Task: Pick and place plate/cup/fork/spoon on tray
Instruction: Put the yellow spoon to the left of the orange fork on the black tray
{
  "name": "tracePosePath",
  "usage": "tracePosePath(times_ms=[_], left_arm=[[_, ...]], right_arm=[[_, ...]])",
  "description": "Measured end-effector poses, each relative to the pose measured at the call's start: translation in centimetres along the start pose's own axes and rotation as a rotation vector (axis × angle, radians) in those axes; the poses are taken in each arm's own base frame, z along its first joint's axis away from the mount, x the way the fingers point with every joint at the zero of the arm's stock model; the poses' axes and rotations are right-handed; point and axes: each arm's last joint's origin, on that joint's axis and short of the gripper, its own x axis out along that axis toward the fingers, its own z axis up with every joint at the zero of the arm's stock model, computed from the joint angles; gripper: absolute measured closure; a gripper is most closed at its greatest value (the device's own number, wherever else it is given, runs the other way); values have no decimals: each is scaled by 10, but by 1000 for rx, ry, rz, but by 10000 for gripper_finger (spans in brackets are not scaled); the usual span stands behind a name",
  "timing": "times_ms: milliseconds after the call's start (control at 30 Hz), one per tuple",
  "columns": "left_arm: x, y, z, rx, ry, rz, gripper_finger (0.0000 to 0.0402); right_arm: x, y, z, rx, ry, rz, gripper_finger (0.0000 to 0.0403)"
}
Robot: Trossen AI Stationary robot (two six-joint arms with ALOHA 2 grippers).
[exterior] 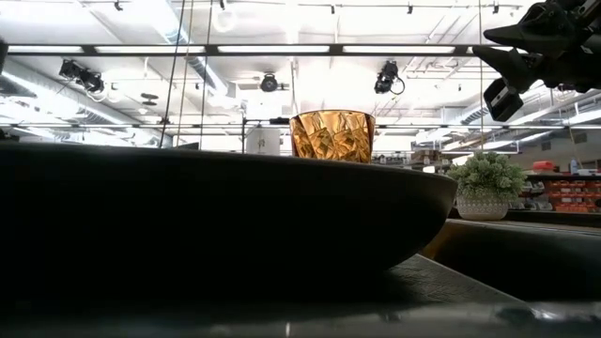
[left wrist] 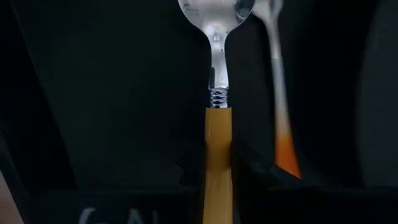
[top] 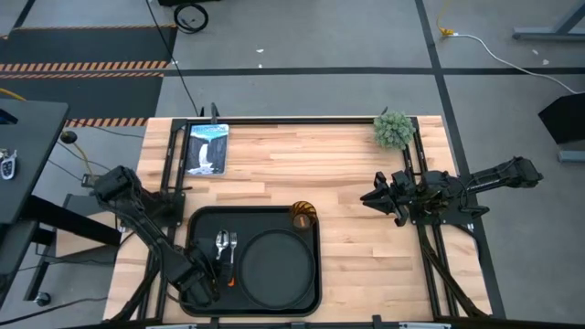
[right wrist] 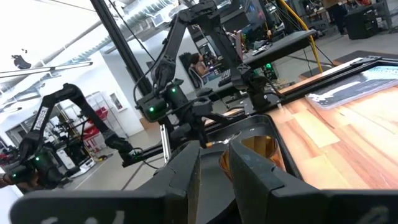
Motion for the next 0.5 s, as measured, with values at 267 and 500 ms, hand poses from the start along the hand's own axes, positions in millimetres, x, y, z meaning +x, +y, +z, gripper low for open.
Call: tracePosePath(times_ms=[267, 500], left_arm=[[8, 0, 0, -1, -27, 33, 345], [16, -2, 5, -15, -65, 72, 344]], right_arm=[[0, 0, 0, 0, 0, 0, 312], [0, 0, 0, 0, 0, 0, 312]])
